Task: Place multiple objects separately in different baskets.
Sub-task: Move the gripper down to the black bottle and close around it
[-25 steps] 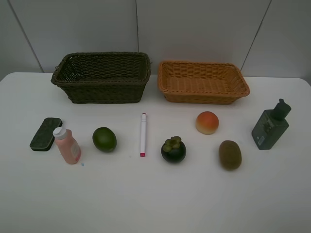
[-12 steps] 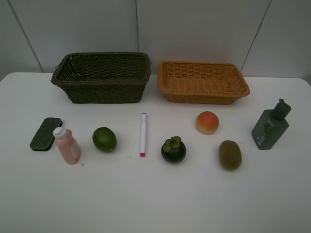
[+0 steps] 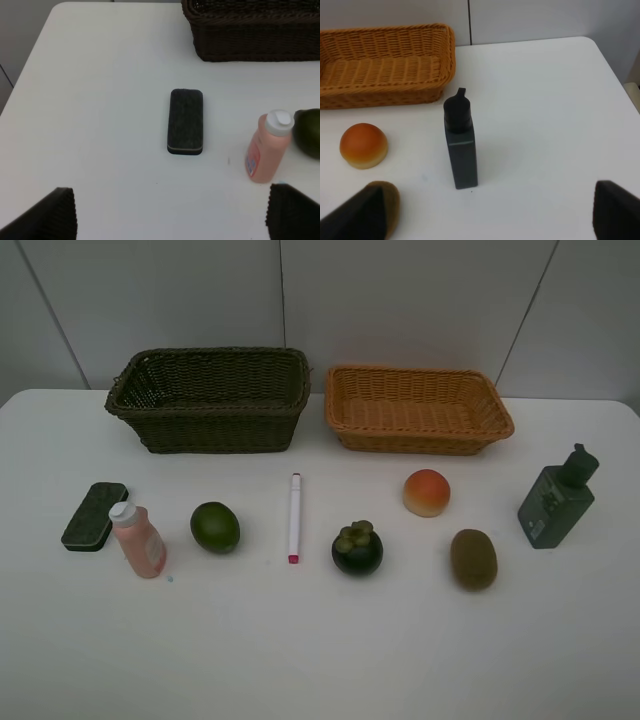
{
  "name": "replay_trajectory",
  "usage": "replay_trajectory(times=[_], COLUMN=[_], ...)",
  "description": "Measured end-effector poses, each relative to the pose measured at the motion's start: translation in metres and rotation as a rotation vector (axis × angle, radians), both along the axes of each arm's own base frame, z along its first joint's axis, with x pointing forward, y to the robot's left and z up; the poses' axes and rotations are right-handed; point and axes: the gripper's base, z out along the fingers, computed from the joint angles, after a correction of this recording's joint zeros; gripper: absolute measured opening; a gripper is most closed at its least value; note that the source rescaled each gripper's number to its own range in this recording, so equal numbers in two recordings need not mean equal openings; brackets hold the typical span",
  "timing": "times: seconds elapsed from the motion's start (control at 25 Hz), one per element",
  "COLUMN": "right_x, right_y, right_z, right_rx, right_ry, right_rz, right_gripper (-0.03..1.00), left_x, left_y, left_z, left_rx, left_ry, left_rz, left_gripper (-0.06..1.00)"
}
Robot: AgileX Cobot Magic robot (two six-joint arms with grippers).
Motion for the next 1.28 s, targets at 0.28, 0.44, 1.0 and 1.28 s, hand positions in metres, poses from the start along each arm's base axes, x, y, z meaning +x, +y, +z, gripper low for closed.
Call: replay_trajectory(times=[0.28,0.44,1.0,1.28], right_x=[0.001,0.011,0.07,0.101], right_y=[0.0,0.0,0.001,0.002], right_z=[0.0,0.001,-0.002,0.024], right_rx=[0.0,-0.001,-0.007,-0.009], right_ry=[0.006,0.066,0.382,0.405], right_rz=[0.0,0.0,0.004,0.008], right_gripper=[1.0,1.0,1.0,1.0], left_x=[0.0,0.0,0.0,0.0], left_y=[0.0,0.0,0.0,0.0], left_z=[0.0,0.0,0.0,0.0], left_rx=[0.0,0.0,0.0,0.0], left_ry=[0.0,0.0,0.0,0.0], left_rz=[0.0,0.0,0.0,0.0], left_gripper=[1.0,1.0,1.0,1.0])
